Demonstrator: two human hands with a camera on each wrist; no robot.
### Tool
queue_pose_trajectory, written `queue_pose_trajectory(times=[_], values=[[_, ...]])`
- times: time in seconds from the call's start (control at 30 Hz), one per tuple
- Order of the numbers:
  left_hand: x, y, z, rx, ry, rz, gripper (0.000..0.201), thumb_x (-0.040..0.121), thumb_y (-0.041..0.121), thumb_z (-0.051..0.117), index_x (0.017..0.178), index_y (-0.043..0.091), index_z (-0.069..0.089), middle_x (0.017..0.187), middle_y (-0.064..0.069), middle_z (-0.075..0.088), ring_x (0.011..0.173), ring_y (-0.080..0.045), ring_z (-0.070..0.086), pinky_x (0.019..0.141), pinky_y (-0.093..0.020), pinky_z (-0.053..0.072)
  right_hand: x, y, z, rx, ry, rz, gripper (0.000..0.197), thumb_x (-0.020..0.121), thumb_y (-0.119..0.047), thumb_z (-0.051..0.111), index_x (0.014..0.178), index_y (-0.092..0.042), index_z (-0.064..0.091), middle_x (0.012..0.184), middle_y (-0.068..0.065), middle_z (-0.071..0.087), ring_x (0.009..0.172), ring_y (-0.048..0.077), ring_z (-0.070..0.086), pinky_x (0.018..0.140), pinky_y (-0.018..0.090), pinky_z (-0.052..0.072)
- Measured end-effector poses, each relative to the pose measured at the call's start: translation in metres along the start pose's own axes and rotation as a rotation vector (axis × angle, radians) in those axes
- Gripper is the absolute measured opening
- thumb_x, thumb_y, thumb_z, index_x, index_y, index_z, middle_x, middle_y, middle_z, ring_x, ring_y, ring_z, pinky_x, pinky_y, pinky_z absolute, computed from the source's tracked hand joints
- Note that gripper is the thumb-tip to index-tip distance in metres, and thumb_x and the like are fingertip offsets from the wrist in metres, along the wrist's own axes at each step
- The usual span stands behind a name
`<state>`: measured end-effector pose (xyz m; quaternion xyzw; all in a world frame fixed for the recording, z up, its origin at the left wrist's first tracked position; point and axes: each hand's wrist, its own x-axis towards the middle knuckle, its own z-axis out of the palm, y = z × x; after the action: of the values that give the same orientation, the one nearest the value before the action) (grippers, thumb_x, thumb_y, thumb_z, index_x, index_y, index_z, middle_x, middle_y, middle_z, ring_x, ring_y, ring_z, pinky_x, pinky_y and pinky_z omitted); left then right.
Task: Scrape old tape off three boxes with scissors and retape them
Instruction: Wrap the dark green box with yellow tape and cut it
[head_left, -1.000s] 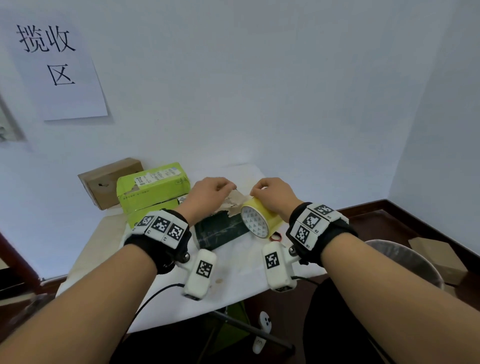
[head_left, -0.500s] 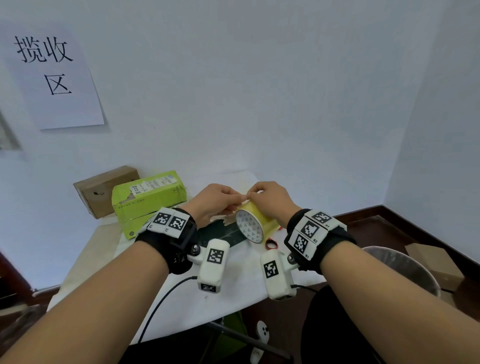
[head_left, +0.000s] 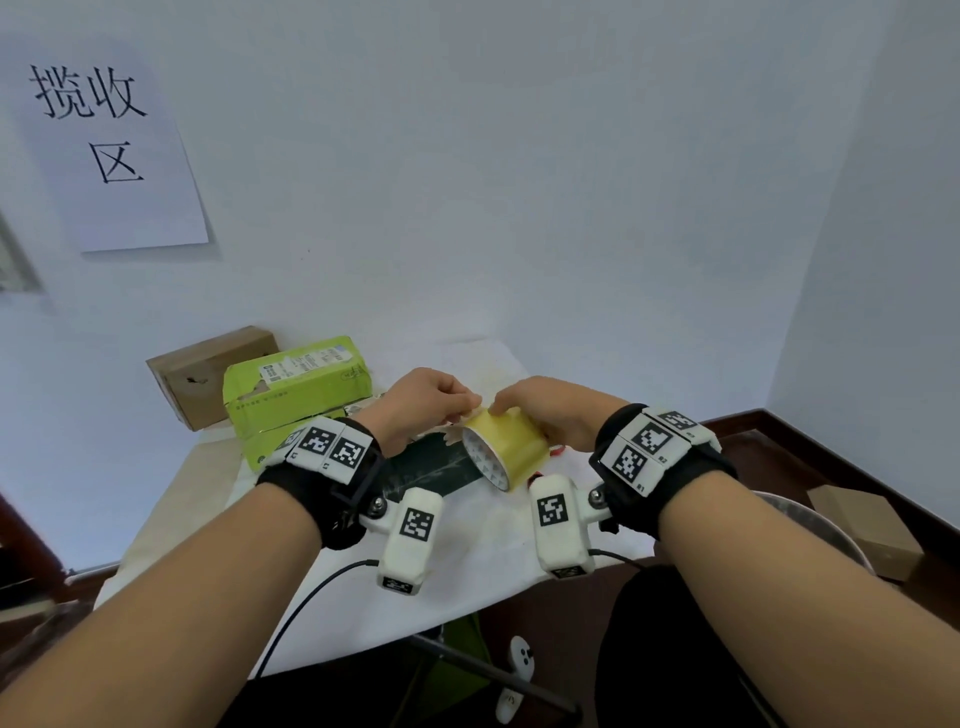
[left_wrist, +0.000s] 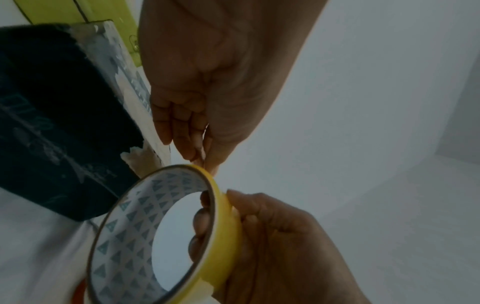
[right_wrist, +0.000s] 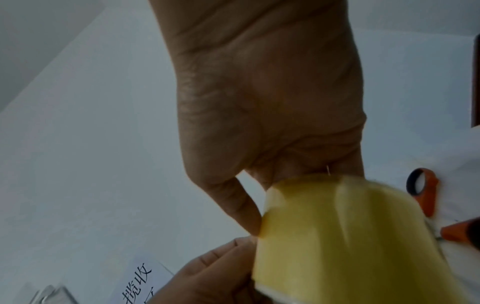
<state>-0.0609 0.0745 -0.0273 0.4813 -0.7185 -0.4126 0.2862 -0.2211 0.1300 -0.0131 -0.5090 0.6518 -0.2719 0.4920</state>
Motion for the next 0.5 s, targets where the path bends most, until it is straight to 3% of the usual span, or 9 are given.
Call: queue_pose_trajectory(times=[0.13,0.23,0.3,0.37,0.43,0.5], values=[[0.000,-0.001,-0.006,0.161,0.060,0.073,0.011,0.085,0.019,0.072,0.082,0.009,0.070,0.081,0.001,0.068,0.077,-0.010,0.059,0.078,-0.026,0.049,0.003,-0.002,0.003,0.025,-0.043,0.004,0.031,0.093,-0.027,0.058,0.116,-0.009,0.052,0.094,0.006,0.057,0.077,0.019,0.055,0.058,0.028,0.043],[-0.001,0.000,-0.006,0.224,0.113,0.116,0.010,0.085,0.020,0.072,0.084,0.010,0.070,0.077,0.008,0.066,0.071,-0.003,0.055,0.068,-0.018,0.042,0.001,-0.009,0.001,0.033,-0.046,-0.005,0.013,0.095,-0.023,0.057,0.098,-0.010,0.053,0.085,0.003,0.056,0.071,0.015,0.055,0.052,0.024,0.045],[-0.001,0.001,-0.006,0.229,0.145,0.152,0.010,0.085,0.020,0.072,0.084,0.010,0.070,0.075,0.009,0.064,0.069,-0.001,0.053,0.064,-0.015,0.040,-0.001,-0.012,0.000,0.024,-0.045,-0.011,0.013,0.094,-0.023,0.058,0.092,-0.011,0.053,0.084,0.003,0.058,0.071,0.015,0.056,0.055,0.025,0.046],[-0.002,0.003,-0.008,0.223,0.198,0.179,0.008,0.085,0.020,0.071,0.083,0.012,0.070,0.075,0.007,0.064,0.068,-0.004,0.053,0.062,-0.015,0.039,0.000,-0.011,0.001,-0.020,-0.038,0.009,0.021,0.095,-0.028,0.057,0.100,-0.008,0.055,0.091,0.006,0.063,0.078,0.019,0.062,0.061,0.027,0.049],[0.001,0.007,-0.014,0.218,0.235,0.189,0.009,0.085,0.021,0.071,0.084,0.012,0.070,0.077,0.002,0.065,0.068,-0.006,0.054,0.062,-0.017,0.040,0.004,-0.006,0.005,-0.063,-0.027,0.050,0.036,0.094,-0.035,0.057,0.113,-0.004,0.054,0.107,0.013,0.067,0.097,0.028,0.066,0.077,0.034,0.054],[0.003,0.010,-0.017,0.240,0.209,0.198,0.012,0.086,0.022,0.070,0.086,0.010,0.070,0.077,0.002,0.064,0.067,-0.005,0.053,0.060,-0.017,0.040,0.008,-0.003,0.009,-0.090,0.017,0.054,0.045,0.092,-0.041,0.058,0.114,-0.003,0.054,0.116,0.018,0.064,0.109,0.032,0.062,0.091,0.043,0.053]])
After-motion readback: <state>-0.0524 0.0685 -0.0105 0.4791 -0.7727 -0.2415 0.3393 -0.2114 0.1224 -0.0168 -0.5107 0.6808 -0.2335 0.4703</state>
